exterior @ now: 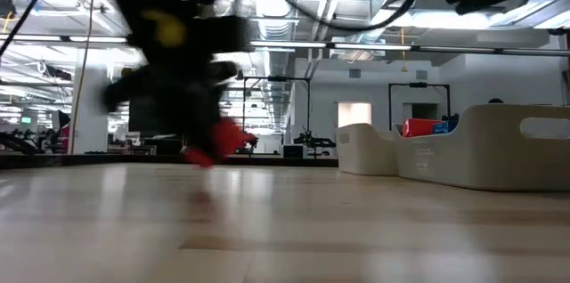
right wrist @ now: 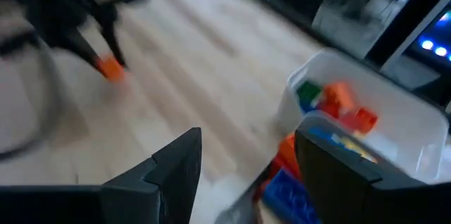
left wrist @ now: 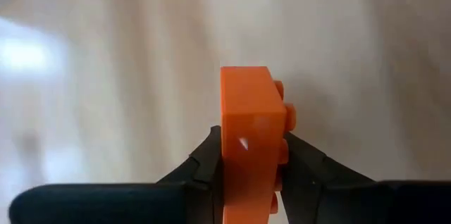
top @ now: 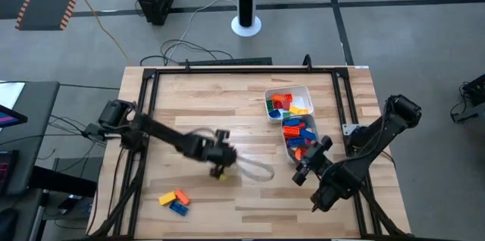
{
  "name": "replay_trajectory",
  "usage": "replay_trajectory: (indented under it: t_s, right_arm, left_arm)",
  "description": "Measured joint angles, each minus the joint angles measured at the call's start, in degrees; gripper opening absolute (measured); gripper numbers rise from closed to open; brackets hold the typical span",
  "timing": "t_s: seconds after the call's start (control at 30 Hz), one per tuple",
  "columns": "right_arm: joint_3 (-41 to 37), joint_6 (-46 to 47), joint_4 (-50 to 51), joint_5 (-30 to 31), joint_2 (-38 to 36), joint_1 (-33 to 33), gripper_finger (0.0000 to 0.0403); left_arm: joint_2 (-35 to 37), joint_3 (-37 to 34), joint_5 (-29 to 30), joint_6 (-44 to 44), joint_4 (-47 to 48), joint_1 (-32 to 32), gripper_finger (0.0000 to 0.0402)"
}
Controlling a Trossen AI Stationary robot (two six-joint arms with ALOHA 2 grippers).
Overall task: Sort blocks by size
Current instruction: Put the large orange game piece into the gray bin
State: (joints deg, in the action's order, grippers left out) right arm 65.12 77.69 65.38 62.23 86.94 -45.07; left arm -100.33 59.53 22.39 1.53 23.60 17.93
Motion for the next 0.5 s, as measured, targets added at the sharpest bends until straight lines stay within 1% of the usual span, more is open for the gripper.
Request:
replay_trajectory:
  t_s: [0.1,0.23,0.33,0.4,0.5]
  right_arm:
    - [0.00,2.74,0.77,3.87,0.21,-0.29,0.0255]
    - [0.00,2.88,0.36,4.40,0.53,0.27,0.0255]
    - [0.00,3.05,0.25,6.99,0.52,0.44,0.0255]
    - [0.00,3.98,0.25,10.34,0.52,-0.18,0.0255]
    - [0.00,4.85,0.31,14.49,0.50,-1.35,0.0255]
  left_arm:
    - [0.00,0.00,-0.80,4.33,-9.51,-5.42,0.0089]
    - [-0.04,0.00,-6.30,6.87,-24.27,-11.32,0.0090]
    - [-0.07,0.01,-10.56,6.79,-35.14,-14.89,0.0090]
    - [-0.07,0.04,-11.80,6.79,-40.23,-16.81,0.0090]
    - [-0.07,0.04,-12.10,6.18,-45.37,-18.82,0.0090]
